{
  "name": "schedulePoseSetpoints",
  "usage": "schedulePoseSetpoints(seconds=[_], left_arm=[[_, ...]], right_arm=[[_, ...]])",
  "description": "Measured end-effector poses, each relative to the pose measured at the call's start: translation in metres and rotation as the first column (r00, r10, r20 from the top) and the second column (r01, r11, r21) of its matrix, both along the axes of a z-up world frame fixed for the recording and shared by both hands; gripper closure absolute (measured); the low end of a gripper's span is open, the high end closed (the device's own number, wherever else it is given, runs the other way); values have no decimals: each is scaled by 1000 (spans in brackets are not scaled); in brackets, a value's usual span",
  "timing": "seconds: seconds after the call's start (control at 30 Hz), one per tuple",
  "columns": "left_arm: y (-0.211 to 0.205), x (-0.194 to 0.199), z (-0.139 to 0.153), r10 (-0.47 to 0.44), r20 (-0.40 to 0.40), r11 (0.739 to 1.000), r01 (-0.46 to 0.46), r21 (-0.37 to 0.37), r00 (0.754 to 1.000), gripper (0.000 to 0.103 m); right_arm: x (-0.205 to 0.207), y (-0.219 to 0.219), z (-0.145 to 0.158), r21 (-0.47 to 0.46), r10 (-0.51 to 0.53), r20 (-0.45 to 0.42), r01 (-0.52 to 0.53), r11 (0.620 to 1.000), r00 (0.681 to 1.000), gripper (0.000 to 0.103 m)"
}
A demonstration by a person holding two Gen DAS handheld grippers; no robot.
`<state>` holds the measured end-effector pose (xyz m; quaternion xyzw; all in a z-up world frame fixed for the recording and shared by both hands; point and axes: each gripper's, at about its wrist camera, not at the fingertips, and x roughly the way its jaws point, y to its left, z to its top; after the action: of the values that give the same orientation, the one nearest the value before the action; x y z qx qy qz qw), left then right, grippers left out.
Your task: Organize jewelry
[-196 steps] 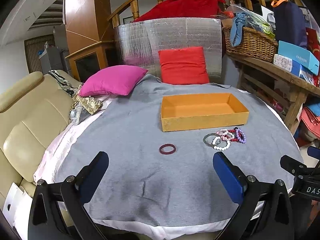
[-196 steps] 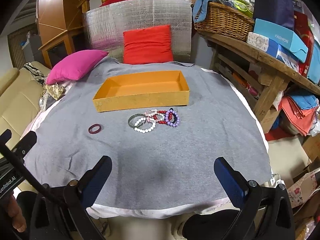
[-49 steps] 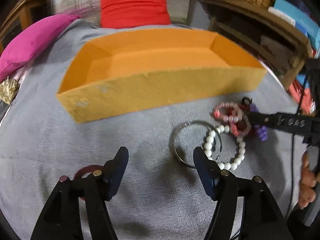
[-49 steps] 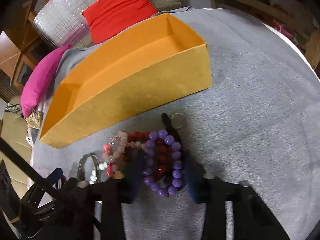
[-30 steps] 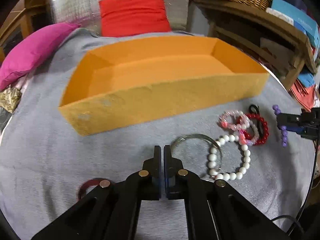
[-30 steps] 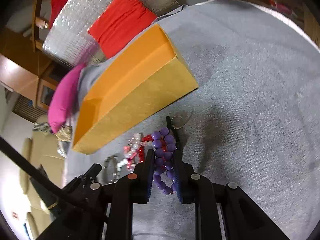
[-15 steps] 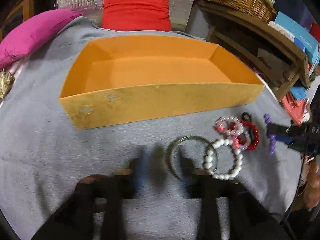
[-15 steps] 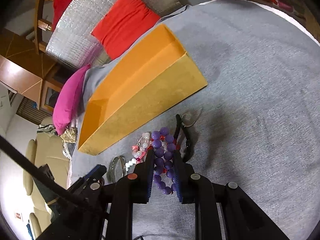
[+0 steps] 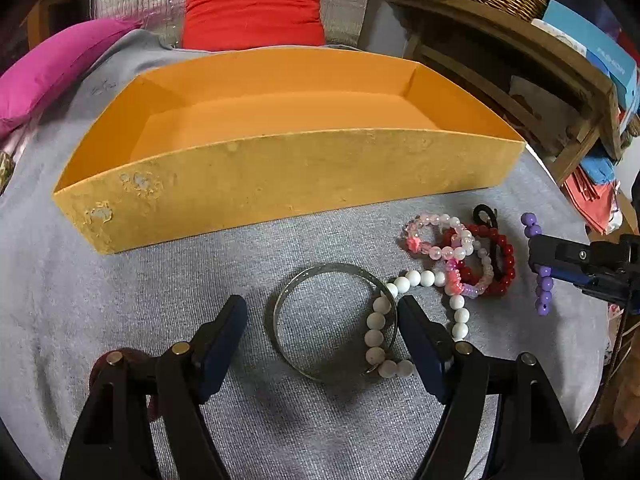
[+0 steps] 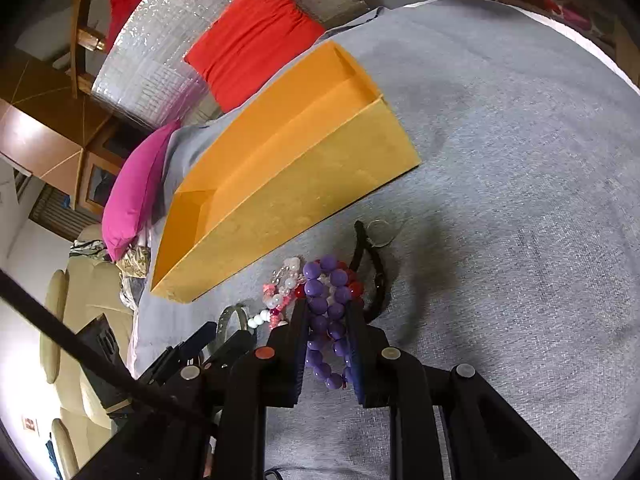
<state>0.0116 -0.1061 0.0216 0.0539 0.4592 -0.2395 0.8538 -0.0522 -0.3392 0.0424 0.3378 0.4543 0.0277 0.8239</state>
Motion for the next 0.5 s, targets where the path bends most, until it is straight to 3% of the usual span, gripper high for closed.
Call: schedulePoseSetpoints(seconds=[0.3,0.5], left_arm=[[6,-20,22,-32,112,999,31,11,993,40],[20,-34,56,22,211,1000,-20,-13,977,40]], right_arm=[[0,13,12,-79,14,43,-10,997,999,83],[2,31,24,-124,42,99,-30,992,994,83]])
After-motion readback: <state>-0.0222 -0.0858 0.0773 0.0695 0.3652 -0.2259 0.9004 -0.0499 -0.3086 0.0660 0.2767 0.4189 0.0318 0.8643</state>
